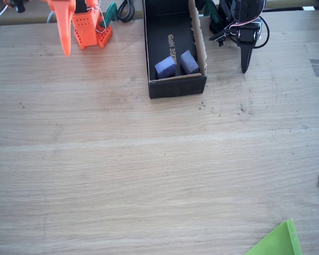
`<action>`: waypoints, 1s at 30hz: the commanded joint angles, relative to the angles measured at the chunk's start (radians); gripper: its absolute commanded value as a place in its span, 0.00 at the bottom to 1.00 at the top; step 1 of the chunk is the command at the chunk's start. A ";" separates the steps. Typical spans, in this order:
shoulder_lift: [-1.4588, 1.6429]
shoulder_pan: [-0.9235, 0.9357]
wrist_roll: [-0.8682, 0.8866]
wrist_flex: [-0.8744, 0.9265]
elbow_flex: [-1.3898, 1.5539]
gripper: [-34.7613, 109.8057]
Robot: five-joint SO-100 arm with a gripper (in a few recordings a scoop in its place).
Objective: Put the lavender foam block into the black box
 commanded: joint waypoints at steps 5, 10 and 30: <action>0.057 0.000 -0.029 -0.137 0.259 0.24; 0.057 -0.037 0.017 -0.124 0.321 0.24; 0.058 -0.055 0.077 0.156 0.321 0.24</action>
